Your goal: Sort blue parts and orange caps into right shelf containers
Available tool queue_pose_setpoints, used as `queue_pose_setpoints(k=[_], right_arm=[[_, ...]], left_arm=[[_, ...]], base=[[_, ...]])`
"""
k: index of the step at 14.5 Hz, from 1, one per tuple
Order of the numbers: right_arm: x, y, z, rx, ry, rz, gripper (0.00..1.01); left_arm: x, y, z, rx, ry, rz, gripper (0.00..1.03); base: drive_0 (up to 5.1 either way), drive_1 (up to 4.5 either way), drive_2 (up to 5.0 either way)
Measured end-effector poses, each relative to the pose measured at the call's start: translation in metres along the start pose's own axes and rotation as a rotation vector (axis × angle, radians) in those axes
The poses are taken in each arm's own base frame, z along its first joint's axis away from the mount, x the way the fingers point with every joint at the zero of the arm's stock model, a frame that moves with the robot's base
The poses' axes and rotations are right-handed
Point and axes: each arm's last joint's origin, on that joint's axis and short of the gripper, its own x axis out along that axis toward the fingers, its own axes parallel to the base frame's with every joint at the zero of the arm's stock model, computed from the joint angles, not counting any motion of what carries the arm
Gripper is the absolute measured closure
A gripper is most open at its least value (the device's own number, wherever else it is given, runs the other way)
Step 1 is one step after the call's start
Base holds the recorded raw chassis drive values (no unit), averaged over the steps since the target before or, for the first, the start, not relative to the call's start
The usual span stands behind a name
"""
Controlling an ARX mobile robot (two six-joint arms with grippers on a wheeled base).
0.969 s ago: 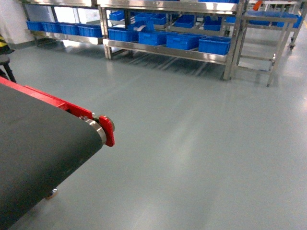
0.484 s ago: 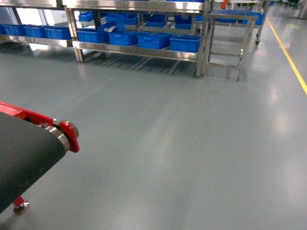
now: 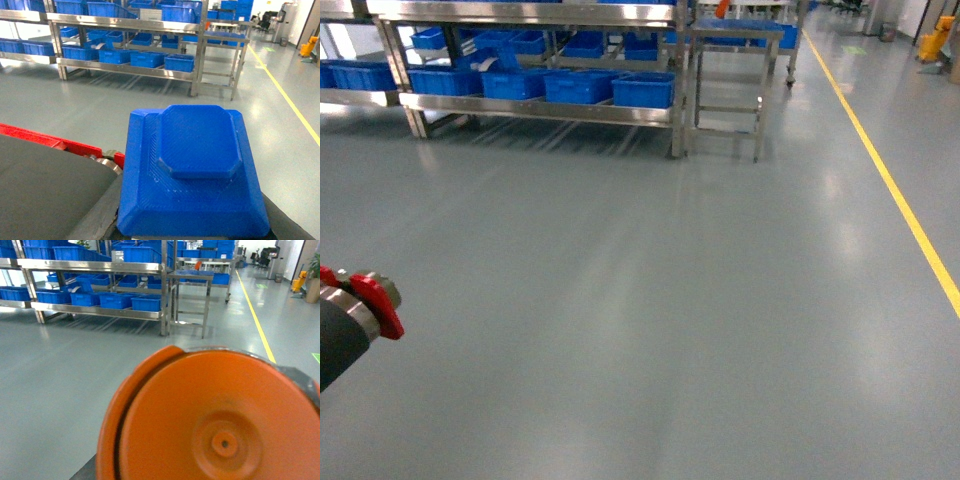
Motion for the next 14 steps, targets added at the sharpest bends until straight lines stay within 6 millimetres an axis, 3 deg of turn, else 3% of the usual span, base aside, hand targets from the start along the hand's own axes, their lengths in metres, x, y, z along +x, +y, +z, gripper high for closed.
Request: queue_pose_setpoints(k=[11,14], right_arm=[[0.0,0.0,0.0,0.0,0.0,0.0,0.57],[0.0,0.0,0.0004,0.0,-0.004,-0.001,0.57]], left_arm=[[0.0,0.0,0.0,0.0,0.0,0.0,0.62],[0.0,-0.0001,0.0006,0.0,-0.006,-0.001,0.62]], base=[[-1.6,-1.57,-1.6],[0.1,2.75,-2.6]])
